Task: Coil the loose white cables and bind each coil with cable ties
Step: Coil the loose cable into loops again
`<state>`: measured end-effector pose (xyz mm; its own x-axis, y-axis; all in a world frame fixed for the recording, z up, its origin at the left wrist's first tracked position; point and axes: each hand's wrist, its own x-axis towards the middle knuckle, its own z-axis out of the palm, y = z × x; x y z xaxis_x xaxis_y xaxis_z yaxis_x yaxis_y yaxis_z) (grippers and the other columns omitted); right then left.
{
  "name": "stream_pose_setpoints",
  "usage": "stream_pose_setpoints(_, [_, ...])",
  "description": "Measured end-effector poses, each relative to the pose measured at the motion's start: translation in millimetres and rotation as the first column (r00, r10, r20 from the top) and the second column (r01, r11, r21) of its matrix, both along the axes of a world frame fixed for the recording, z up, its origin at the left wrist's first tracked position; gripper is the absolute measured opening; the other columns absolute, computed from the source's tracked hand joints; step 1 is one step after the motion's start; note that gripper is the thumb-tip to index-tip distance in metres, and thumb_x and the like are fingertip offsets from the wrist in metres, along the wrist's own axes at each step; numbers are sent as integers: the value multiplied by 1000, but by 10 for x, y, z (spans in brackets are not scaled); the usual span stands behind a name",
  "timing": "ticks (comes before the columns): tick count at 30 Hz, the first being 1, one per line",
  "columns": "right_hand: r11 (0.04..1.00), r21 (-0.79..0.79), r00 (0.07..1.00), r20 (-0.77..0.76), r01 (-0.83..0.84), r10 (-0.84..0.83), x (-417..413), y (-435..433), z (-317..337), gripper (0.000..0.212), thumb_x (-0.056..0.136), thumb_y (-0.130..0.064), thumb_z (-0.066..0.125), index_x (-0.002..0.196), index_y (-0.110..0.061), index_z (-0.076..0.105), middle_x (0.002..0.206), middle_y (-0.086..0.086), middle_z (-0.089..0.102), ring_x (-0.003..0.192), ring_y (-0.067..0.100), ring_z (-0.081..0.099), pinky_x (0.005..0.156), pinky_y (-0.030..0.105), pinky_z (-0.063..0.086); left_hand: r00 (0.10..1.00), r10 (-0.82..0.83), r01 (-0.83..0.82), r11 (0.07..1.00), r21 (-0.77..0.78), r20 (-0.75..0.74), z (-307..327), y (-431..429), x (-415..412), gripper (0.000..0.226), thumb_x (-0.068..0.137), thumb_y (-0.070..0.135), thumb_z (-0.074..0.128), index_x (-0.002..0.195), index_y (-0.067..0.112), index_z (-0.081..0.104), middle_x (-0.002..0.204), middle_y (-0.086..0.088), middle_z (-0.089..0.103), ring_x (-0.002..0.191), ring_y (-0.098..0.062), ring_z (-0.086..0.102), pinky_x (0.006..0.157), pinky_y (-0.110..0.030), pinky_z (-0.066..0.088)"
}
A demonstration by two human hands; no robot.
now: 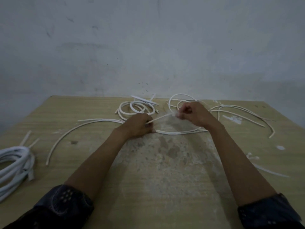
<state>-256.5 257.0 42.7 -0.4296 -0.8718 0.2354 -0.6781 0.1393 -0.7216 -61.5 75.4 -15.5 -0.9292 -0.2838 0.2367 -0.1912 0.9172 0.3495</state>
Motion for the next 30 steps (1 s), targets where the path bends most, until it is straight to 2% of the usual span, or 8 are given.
stream_pose_setpoints(3, [933, 311, 934, -352, 183, -66, 22, -4, -9, 12, 80, -33, 82, 80, -25, 73, 85, -2, 72, 83, 15, 64, 72, 27, 46, 996, 21, -18, 999, 37, -85, 23, -18, 19, 24, 88, 45, 68, 83, 21, 71, 81, 4, 65, 79, -17, 64, 65, -34, 48])
stream_pose_setpoints(7, [954, 193, 887, -446, 228, -122, 268, -48, 140, 35, 83, -36, 78, 115, -25, 71, 127, 4, 67, 121, 25, 60, 103, 42, 44, 928, 72, -22, 990, 138, -367, 327, 70, 115, 35, 99, 37, 49, 82, 15, 69, 72, 5, 65, 65, 3, 58, 62, -21, 42])
stream_pose_setpoints(11, [963, -249, 989, -132, -100, 68, 607, -143, 301, 11, 98, -20, 63, 94, -13, 71, 68, -10, 68, 61, 4, 59, 60, 22, 45, 852, 106, -51, 991, 120, -513, 726, 233, 140, 38, 101, 36, 50, 71, 13, 49, 58, 3, 46, 54, -4, 48, 55, -23, 34])
stream_pose_setpoints(14, [766, -589, 950, 299, 256, -88, 455, -176, 501, 29, 102, -15, 53, 76, -19, 65, 47, -13, 50, 44, 0, 39, 44, 18, 30, 805, 206, -117, 975, 192, -556, 882, 130, 303, 35, 99, 31, 59, 69, 17, 47, 55, 6, 41, 50, 0, 43, 53, -18, 31])
stream_pose_setpoints(18, [465, -578, 695, 709, 670, -120, 90, -44, 804, 37, 105, -29, 49, 71, -18, 58, 46, -8, 42, 36, 6, 28, 37, 16, 21, 764, 307, -31, 895, 444, -567, 904, -98, 528, 41, 104, 37, 48, 72, 12, 48, 52, 8, 33, 45, -7, 30, 50, -25, 29])
stream_pose_setpoints(22, [718, -610, 939, 279, 334, -200, 362, -74, 676, 31, 102, -25, 53, 73, -23, 63, 51, -8, 49, 41, 2, 37, 43, 20, 28, 732, 330, -102, 918, 383, -596, 960, 9, 407, 32, 101, 38, 54, 82, 13, 54, 59, 10, 42, 52, -6, 38, 58, -27, 34])
stream_pose_setpoints(27, [964, -264, 979, -193, 15, -68, 752, -82, 678, 34, 100, -33, 59, 76, -16, 75, 55, -7, 62, 54, 6, 59, 57, 26, 42, 834, 98, -243, 949, -202, -542, 952, 341, 201, 77, 84, 66, 58, 144, 20, 44, 145, -4, 45, 136, -23, 40, 110, -39, 28])
stream_pose_setpoints(30, [936, -340, 995, 8, -95, 104, 831, -63, 745, 33, 99, -28, 61, 80, -4, 71, 49, -10, 49, 44, 1, 39, 49, 15, 30, 822, 23, 2, 999, 44, -569, 961, 467, 166, 36, 98, 44, 52, 90, 11, 64, 86, -5, 68, 82, -17, 66, 77, -39, 52])
